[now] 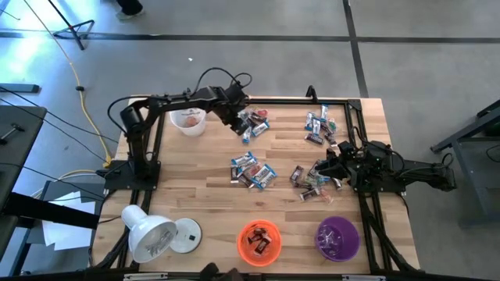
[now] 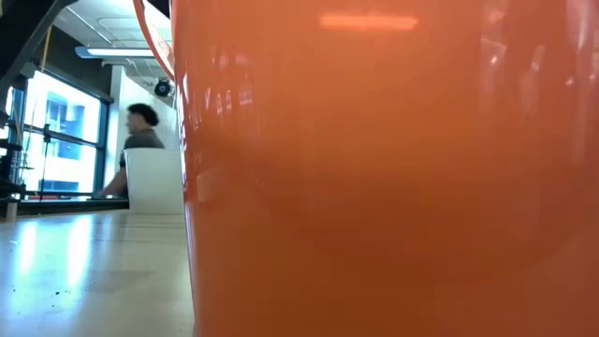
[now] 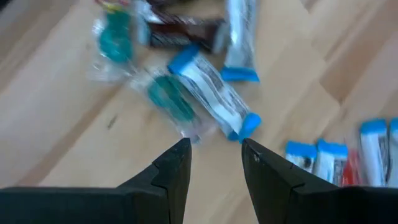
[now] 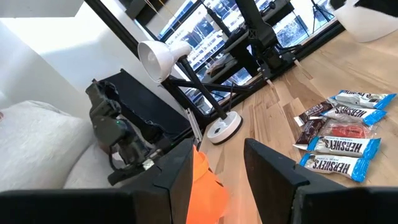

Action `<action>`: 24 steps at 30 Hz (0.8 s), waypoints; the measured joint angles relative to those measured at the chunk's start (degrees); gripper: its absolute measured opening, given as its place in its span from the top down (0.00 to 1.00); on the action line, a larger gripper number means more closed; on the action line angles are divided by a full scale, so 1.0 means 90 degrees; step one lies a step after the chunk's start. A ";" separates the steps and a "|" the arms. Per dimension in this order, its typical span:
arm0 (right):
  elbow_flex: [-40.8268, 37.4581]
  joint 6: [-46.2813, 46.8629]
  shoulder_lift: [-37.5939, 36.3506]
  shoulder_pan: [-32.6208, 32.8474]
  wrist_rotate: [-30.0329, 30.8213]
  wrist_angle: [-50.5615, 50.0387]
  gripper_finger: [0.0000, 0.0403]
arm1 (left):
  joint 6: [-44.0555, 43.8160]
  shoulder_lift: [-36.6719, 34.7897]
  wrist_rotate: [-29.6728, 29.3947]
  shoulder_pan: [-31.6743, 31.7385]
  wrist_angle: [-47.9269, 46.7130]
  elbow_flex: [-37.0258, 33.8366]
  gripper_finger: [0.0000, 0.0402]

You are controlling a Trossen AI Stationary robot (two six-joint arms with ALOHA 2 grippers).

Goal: Organize candy in baskets
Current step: Put the blue gummy into the white bucket

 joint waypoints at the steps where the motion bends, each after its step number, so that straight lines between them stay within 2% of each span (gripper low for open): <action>1: 0.0000 0.0001 0.0000 0.0001 0.0002 0.0001 0.66 | -0.0131 0.0023 -0.0001 0.0035 0.0018 0.0000 0.67; 14: 0.0000 0.0000 0.0000 -0.0001 0.0000 0.0000 0.66 | -0.0713 0.0402 -0.0076 0.0208 0.0310 0.0003 0.67; 24: 0.0000 -0.0001 0.0000 0.0001 0.0001 0.0001 0.66 | -0.0833 0.0825 0.0122 0.0208 0.0617 0.0005 0.67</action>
